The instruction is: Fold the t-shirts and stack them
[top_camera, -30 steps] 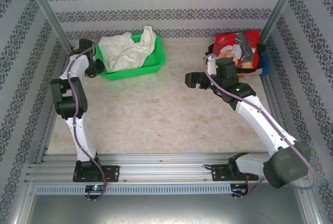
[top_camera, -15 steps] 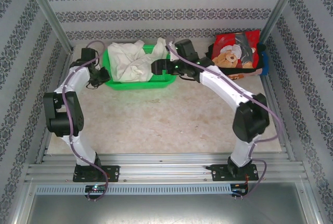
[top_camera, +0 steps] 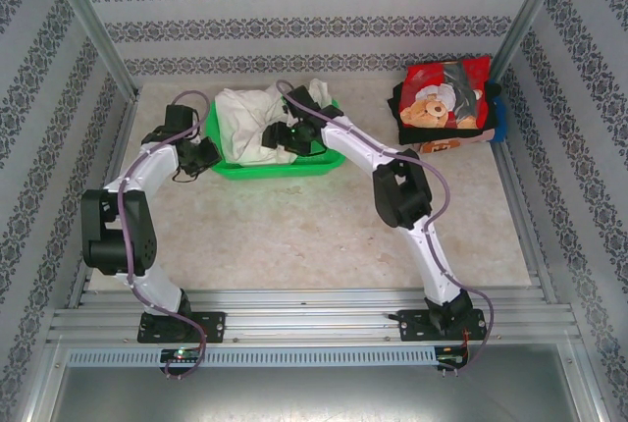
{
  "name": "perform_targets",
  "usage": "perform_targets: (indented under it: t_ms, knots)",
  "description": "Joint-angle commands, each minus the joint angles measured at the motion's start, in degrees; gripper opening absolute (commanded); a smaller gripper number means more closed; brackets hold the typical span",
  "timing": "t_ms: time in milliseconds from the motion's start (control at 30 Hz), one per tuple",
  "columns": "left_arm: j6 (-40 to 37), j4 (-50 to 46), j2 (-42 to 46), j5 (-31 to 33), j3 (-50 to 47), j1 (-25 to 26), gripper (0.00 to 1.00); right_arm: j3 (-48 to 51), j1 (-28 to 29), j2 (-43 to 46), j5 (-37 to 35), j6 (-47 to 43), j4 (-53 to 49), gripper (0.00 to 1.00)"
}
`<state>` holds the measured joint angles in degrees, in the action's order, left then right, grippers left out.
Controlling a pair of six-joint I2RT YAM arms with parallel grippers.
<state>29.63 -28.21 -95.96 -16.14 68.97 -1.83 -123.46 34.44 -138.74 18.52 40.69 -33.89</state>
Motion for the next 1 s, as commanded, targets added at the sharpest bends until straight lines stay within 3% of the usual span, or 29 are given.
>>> perform_targets:
  t_ms: [0,167,300,367,600,767,967]
  knots:
    - [1.2,3.6,2.9,-0.7,-0.9,0.5,0.00,-6.1,0.7,-3.2,-4.4,2.8,-2.3,0.66]
    - [3.9,7.6,5.7,-2.5,-5.9,0.4,0.00,-22.3,0.8,-11.8,-8.9,1.4,-10.0,0.50]
    - [5.8,9.6,7.3,-3.1,-8.4,0.4,0.00,-27.0,0.1,-13.8,-8.9,2.2,-9.3,0.12]
    - [6.5,10.4,7.9,-3.4,-8.9,0.3,0.00,-27.1,-0.2,-12.6,-7.6,1.6,-7.3,0.00]
    - [11.0,11.8,9.2,-0.9,-11.0,-1.9,0.00,-25.7,-1.6,5.1,-6.4,-4.4,-1.6,0.00]
    - [16.5,12.2,9.1,1.8,-12.3,-5.1,0.00,-25.6,-6.3,16.9,2.5,-0.7,-0.3,0.00]
    - [29.5,18.9,8.8,4.1,-14.8,-10.4,0.00,-25.1,-12.0,29.7,9.8,2.7,1.9,0.00]
